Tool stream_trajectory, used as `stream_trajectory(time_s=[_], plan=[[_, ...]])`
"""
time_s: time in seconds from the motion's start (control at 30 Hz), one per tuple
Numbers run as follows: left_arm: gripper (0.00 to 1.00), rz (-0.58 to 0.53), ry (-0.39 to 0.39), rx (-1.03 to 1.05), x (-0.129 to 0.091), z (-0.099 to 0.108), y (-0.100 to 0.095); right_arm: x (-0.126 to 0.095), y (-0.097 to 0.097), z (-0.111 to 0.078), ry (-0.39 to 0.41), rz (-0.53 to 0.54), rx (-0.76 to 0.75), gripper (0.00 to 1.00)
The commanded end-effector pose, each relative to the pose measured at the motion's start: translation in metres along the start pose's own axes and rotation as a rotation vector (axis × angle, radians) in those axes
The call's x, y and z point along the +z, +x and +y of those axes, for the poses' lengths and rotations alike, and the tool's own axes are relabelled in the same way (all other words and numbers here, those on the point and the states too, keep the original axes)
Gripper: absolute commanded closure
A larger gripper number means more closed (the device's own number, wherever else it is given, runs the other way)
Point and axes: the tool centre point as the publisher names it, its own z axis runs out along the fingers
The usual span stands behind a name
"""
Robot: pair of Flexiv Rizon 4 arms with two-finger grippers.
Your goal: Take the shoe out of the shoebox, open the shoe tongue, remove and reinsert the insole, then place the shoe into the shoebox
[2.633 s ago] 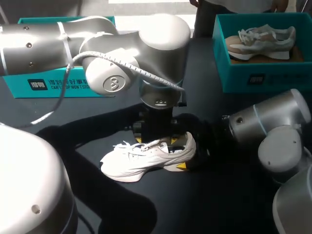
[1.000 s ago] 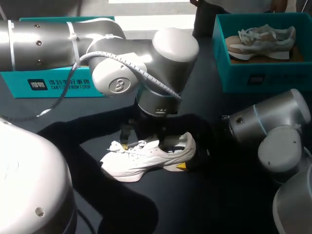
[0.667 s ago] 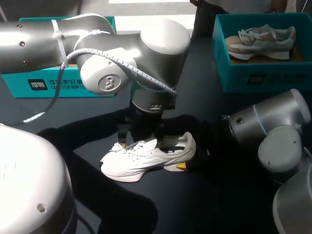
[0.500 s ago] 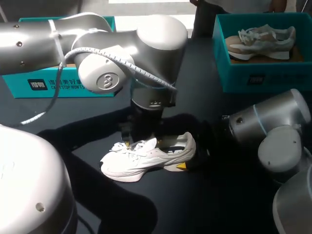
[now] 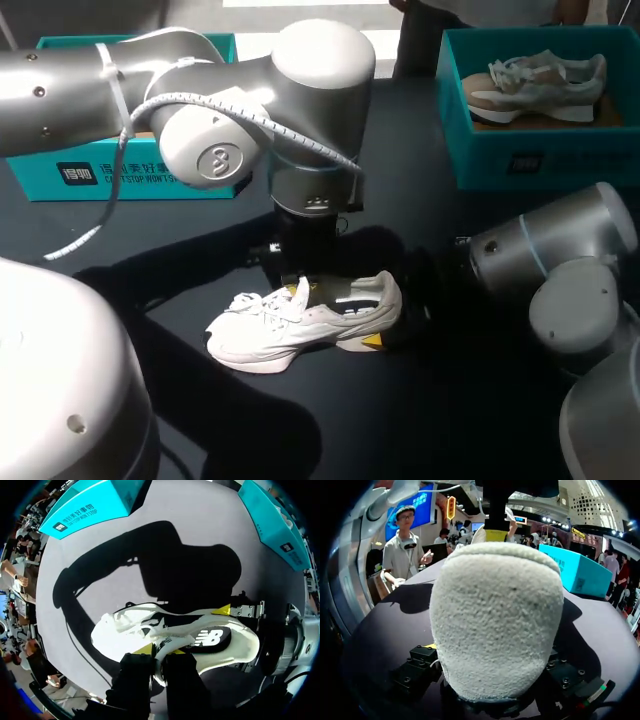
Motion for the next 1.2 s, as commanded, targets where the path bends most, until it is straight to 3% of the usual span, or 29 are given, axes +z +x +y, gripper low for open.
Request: stream_trajectory(time_s=[0.03, 0.43, 0.63, 0.93, 1.13, 1.17, 1.2], plan=[[1.00, 0.044, 0.021, -0.023, -0.009, 0.012, -0.018, 0.004, 0.002, -0.002, 0.003, -0.003, 0.001, 1.00], [1.00, 0.119, 0.080, -0.192, -0.013, 0.026, -0.055, 0.004, 0.002, -0.002, 0.003, -0.003, 0.001, 1.00], [1.00, 0.143, 0.073, -0.257, -0.009, 0.027, -0.069, 0.004, 0.002, -0.002, 0.003, -0.003, 0.001, 1.00], [1.00, 0.128, -0.010, -0.312, 0.019, 0.025, -0.085, 0.004, 0.002, -0.002, 0.003, -0.003, 0.001, 1.00], [1.00, 0.092, -0.007, -0.301, 0.039, 0.017, -0.091, 0.004, 0.002, -0.002, 0.003, -0.003, 0.001, 1.00], [0.99, 0.081, 0.001, -0.291, 0.042, 0.016, -0.092, 0.004, 0.002, -0.002, 0.003, -0.003, 0.001, 1.00], [0.91, 0.074, 0.003, -0.282, 0.045, 0.016, -0.092, 0.004, 0.002, -0.002, 0.003, -0.003, 0.001, 1.00]])
